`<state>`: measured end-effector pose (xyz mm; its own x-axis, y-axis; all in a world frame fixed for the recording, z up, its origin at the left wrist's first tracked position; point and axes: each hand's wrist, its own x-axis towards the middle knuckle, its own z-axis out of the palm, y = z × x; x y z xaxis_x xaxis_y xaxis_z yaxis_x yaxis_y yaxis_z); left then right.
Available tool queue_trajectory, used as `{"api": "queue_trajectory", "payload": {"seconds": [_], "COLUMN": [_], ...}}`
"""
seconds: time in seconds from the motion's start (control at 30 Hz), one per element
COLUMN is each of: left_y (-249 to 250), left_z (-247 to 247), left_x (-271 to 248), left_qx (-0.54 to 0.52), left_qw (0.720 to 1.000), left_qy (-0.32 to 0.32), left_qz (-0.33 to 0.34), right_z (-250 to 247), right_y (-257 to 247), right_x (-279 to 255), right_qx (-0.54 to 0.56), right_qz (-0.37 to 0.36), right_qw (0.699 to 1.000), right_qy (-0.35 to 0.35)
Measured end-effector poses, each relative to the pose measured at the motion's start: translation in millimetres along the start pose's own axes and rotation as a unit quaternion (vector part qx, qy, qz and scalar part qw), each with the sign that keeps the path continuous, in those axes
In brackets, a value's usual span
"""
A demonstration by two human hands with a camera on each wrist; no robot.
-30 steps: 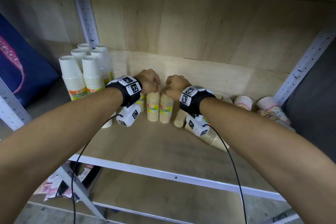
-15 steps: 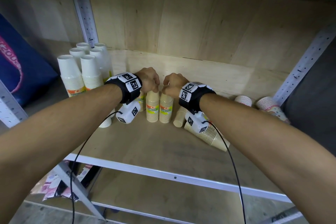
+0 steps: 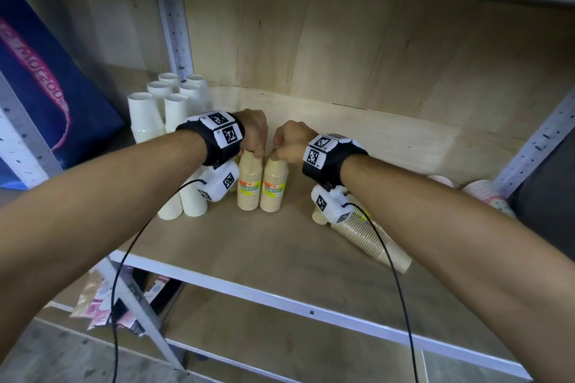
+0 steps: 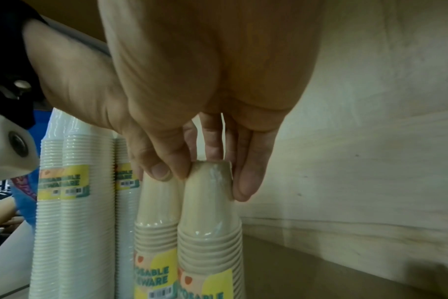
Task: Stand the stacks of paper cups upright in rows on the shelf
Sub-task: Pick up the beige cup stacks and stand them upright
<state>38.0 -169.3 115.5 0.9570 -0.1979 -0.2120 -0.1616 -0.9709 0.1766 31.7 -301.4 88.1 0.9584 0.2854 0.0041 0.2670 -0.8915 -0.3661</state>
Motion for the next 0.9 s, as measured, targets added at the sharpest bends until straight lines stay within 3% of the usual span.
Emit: {"api": "queue_trajectory", "payload": {"seconds": [0.47,0.7,0.9], "left_y": [-22.8,-24.6,-14.5], "left_z": [15.0,4.7,-20.7], "left_x": [-1.5,0.2,4.8], "left_qx": [0.030,0.052,-0.047], "left_qw": [0.996,0.995,0.994], "left_qy": [0.054,0.070,0.099], "left_qz": [-0.065,-0.043,0.020], "right_z": [15.0,17.4,-7.8], "right_y": [-21.2,-14.8,6.6], "right_x": [11.4,18.9,9.5], "right_qx": [0.024,0.064,0.026], "right_qz": [-0.051,-0.029,-0.002], "right_qw": [0.998,0.997,0.999], "right_qy": [0.004,0.036,0.047]}}
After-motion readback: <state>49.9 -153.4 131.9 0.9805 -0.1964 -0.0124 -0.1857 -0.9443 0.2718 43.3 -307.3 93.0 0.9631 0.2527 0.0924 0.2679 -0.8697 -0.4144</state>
